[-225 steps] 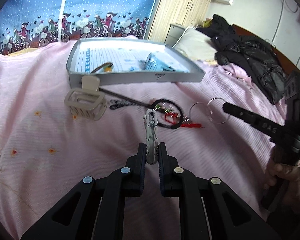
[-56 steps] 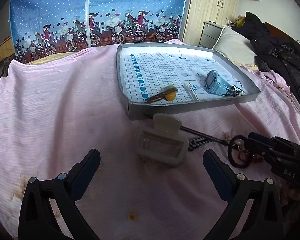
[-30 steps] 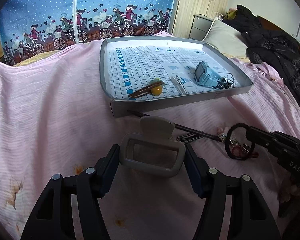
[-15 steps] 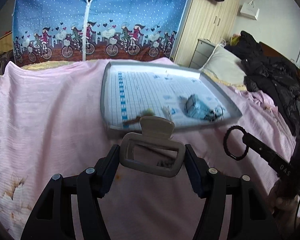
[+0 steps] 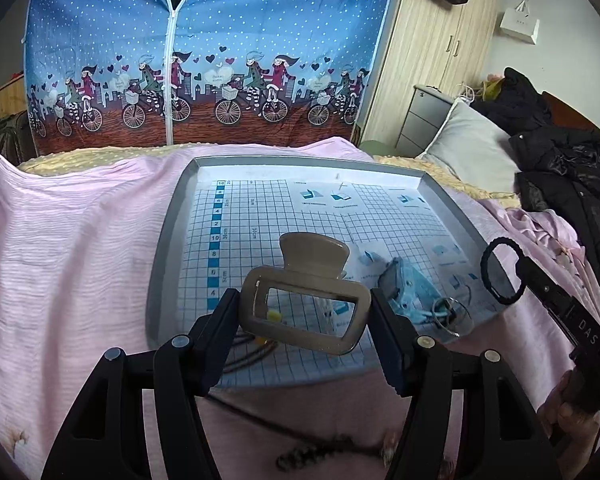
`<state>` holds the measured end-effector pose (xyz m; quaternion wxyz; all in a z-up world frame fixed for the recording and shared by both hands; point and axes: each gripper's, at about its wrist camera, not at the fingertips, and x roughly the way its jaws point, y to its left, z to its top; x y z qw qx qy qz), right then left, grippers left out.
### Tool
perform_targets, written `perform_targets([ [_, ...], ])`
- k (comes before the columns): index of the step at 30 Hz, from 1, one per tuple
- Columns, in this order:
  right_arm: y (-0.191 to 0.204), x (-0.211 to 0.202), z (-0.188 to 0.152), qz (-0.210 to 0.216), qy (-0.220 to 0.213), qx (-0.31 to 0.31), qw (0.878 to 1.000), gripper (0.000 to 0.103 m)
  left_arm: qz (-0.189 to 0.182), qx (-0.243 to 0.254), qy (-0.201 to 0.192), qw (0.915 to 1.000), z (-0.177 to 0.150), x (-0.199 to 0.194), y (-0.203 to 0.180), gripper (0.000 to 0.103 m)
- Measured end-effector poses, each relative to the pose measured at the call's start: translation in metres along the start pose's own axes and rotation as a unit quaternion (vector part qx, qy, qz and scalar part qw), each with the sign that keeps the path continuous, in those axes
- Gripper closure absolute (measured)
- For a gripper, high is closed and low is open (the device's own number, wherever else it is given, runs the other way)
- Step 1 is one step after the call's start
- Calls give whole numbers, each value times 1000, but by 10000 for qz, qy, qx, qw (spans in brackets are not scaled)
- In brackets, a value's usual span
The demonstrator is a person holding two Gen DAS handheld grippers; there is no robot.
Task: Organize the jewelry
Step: 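Carry the keychain into the tray and open the right tool while the left tool releases the clip there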
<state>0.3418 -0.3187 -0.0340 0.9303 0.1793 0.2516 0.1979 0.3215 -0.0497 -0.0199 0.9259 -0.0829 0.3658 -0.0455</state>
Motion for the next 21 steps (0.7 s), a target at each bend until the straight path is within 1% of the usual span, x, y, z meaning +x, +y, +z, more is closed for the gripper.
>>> perform_targets([
  [5, 6, 20, -12, -60, 356, -182, 9992, 97, 27, -186, 165, 9997, -1, 21, 2, 46],
  [6, 7, 22, -14, -54, 402, -213, 9989, 97, 22, -198, 148, 9997, -2, 22, 2, 46],
  [13, 17, 27, -19, -58, 501, -508, 9974, 96, 60, -54, 275, 9996, -5, 31, -4, 45],
  [15, 15, 29, -19, -83, 540, -483, 9973, 96, 43, -130, 342, 9993, -5, 33, -3, 45],
  [17, 12, 29, -19, -106, 538, -411, 9976, 96, 24, -214, 327, 9992, -4, 32, -1, 45],
  [21, 3, 29, -17, -131, 569, -198, 9981, 96, -159, -528, 321, 9980, -2, 28, 9, 45],
])
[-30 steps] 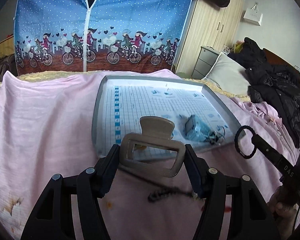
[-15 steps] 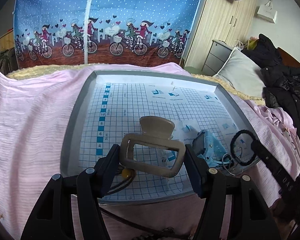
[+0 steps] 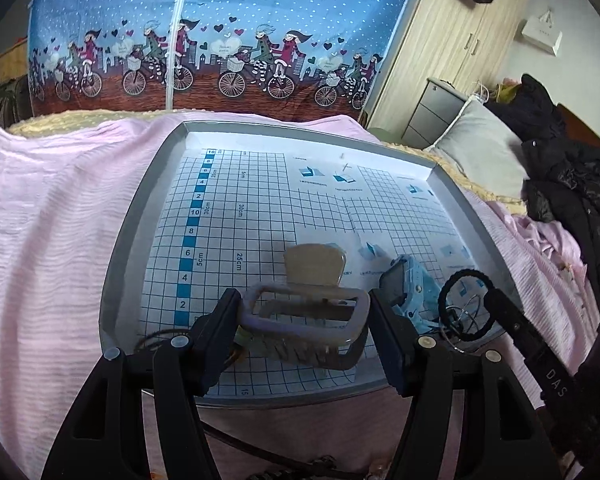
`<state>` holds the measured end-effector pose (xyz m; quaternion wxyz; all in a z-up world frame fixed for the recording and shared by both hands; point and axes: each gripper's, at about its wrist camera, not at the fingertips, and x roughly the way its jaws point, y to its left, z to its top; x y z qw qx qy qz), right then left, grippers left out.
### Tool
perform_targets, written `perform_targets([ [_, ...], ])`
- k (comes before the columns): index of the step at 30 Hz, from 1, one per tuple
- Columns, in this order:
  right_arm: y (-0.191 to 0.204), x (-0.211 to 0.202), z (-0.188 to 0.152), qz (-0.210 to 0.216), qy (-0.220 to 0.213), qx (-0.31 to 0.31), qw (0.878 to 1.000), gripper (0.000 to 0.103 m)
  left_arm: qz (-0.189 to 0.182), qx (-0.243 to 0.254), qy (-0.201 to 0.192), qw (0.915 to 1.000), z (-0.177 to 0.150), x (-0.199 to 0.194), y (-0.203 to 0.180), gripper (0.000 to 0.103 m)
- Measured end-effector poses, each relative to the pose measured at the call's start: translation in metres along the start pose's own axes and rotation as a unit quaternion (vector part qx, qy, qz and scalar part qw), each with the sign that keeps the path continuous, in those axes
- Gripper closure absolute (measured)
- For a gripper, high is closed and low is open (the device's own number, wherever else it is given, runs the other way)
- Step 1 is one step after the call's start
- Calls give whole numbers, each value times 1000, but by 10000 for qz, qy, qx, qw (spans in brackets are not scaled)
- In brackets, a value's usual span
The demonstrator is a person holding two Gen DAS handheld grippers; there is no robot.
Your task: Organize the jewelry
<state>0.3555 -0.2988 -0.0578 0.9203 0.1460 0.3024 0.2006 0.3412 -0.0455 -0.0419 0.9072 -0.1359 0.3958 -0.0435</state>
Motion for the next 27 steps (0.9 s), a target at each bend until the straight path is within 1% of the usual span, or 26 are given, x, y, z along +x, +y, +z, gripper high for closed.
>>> perform_targets([
  [2, -3, -1, 0, -12, 13, 57, 10000, 93, -72, -206, -51, 9997, 1, -4, 6, 44],
  [3, -5, -2, 1, -37, -1, 80, 10000, 87, -103, -289, -87, 9995, 1, -8, 8, 39],
  [4, -5, -3, 2, -50, -19, 86, 9999, 80, -128, -335, -133, 9993, 1, -11, 9, 35],
  [5, -5, -5, 3, -66, -41, 82, 9999, 76, -136, -358, -232, 9990, 1, -16, 10, 27],
  [6, -4, -8, 4, -100, -90, 55, 9999, 69, -130, -353, -349, 9987, 0, -23, 10, 24],
  [7, -3, -11, 5, -123, -133, 31, 9998, 63, -142, -339, -462, 9983, -1, -29, 9, 24],
  [8, -1, -14, 6, -169, -196, -8, 9997, 59, -159, -320, -551, 9978, -2, -34, 9, 23],
  [10, 2, -21, 8, -243, -323, -73, 9992, 42, -180, -311, -708, 9968, -4, -47, 9, 9],
  [11, 4, -26, 8, -283, -403, -113, 9987, 37, -179, -327, -832, 9958, -5, -55, 9, 1],
  [13, 10, -35, 8, -330, -538, -178, 9978, 20, -196, -371, -1110, 9929, -9, -70, 10, 1],
  [14, 13, -41, 7, -347, -624, -208, 9972, 16, -206, -374, -1229, 9915, -12, -78, 10, 1],
  [16, 19, -53, 6, -361, -811, -274, 9957, 1, -160, -348, -1495, 9880, -17, -95, 11, 1],
  [17, 24, -62, 4, -341, -951, -336, 9943, 0, -120, -321, -1614, 9863, -20, -103, 11, 1],
  [19, 32, -75, 4, -342, -1095, -512, 9921, 0, -44, -237, -1835, 9827, -28, -121, 10, 1],
  [22, 49, -95, -4, -437, -1303, -857, 9868, 0, 54, -188, -1991, 9798, -38, -143, 10, 1],
  [27, 78, -120, -18, -435, -1416, -1405, 9789, 0, 48, -212, -2220, 9748, -60, -182, 16, 1],
])
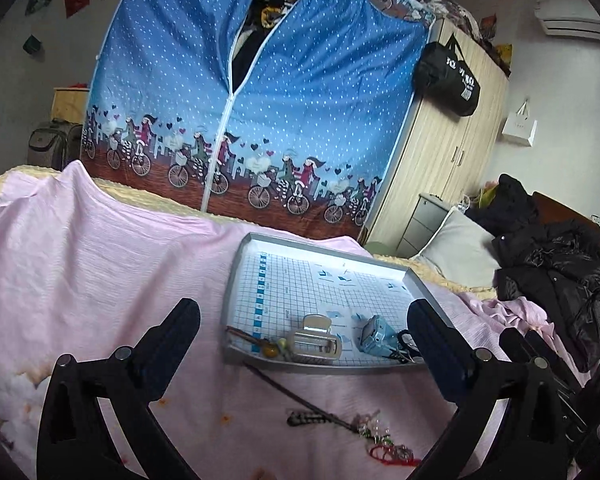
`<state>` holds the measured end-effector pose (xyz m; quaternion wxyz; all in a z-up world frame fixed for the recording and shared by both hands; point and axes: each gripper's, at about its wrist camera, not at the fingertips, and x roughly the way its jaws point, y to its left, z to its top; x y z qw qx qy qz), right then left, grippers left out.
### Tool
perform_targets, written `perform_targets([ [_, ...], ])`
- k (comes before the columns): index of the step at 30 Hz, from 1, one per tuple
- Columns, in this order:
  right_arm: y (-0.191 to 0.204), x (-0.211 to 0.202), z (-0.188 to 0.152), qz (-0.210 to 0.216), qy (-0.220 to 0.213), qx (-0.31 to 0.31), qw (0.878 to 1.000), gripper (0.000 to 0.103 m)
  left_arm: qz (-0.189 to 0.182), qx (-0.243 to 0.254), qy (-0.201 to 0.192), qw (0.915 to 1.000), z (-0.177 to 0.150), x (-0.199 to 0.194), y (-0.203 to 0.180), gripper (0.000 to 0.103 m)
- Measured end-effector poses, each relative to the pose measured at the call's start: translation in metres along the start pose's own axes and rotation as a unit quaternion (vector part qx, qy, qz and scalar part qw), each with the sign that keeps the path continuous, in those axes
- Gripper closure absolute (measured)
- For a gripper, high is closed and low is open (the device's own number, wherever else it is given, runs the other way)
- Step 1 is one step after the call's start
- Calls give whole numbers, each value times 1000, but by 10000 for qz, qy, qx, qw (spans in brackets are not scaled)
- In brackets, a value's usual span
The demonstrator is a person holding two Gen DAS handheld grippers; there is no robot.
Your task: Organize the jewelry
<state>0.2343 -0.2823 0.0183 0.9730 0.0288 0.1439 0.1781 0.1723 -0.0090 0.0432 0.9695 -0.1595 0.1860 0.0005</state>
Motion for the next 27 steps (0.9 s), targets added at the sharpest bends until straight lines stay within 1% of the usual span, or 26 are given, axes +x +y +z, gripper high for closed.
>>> perform_targets([
  [3, 18, -13, -3, 95, 29, -232, 9997, 0, 32, 67, -67, 9999, -5, -27, 4, 1],
  [8, 48, -36, -11, 180, 101, -616, 9979, 0, -20, 171, -75, 9998, -11, -56, 8, 1],
  [11, 56, -54, -16, 158, 92, -687, 9975, 0, -25, 155, -131, 9998, -14, -72, 17, 1],
  [14, 60, -69, -19, 124, 105, -604, 9980, 0, -78, 125, -150, 9998, -21, -89, 28, 1],
  [16, 61, -78, -22, 91, 133, -548, 9984, 0, -75, 199, -150, 9997, -28, -97, 33, 1],
  [18, 63, -86, -24, 47, 192, -498, 9986, 0, -76, 333, -46, 9994, -36, -103, 35, 1],
  [21, 65, -95, -30, -43, 314, -409, 9987, 0, -29, 542, 227, 9983, -49, -105, 36, 1],
  [24, 65, -97, -39, -168, 598, -264, 9977, 0, -36, 501, 484, 9976, -61, -101, 40, 1],
  [27, 65, -98, -45, -247, 795, -159, 9964, 0, 18, 498, 714, 9962, -69, -98, 43, 1],
])
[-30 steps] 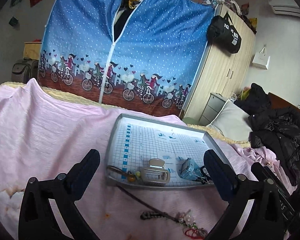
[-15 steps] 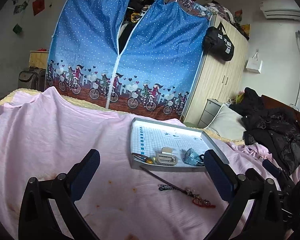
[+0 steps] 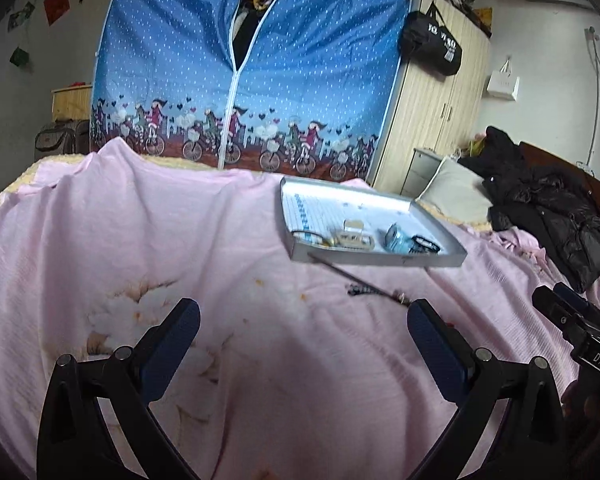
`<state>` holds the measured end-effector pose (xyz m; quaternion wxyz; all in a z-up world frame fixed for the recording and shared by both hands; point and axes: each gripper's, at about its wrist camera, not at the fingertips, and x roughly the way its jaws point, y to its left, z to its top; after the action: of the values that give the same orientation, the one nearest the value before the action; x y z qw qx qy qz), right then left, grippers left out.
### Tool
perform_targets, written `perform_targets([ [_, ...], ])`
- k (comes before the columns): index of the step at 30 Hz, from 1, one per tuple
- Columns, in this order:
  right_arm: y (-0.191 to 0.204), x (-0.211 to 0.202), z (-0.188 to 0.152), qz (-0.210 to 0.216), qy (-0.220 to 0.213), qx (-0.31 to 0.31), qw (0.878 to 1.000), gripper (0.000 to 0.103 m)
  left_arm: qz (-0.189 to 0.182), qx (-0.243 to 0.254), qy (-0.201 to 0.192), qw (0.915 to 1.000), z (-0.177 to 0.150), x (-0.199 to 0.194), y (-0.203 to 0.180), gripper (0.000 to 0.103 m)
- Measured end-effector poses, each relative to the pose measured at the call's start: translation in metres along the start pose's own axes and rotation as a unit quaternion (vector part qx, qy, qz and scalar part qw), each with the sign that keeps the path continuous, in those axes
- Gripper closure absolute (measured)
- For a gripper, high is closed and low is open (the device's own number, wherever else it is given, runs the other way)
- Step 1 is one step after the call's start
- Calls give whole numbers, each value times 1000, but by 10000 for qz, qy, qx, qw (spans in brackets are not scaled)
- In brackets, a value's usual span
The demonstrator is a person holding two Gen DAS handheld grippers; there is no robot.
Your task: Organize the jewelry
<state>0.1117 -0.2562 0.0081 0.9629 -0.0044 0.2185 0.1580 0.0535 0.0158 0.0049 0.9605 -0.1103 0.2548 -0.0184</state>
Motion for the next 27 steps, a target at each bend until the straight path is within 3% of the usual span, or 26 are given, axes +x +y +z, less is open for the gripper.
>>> perform_targets([
  [10, 2, 20, -23, -71, 746, 97, 9971, 0, -74, 171, 440, 9989, -9, 5, 1, 1],
  [17, 2, 36, -31, 49, 1147, 160, 9933, 0, -28, 93, 810, 9967, -15, 17, 4, 1],
  [27, -14, 44, -35, 74, 1580, 632, 9854, 0, 116, -200, 1023, 9945, -17, 26, 12, 1],
])
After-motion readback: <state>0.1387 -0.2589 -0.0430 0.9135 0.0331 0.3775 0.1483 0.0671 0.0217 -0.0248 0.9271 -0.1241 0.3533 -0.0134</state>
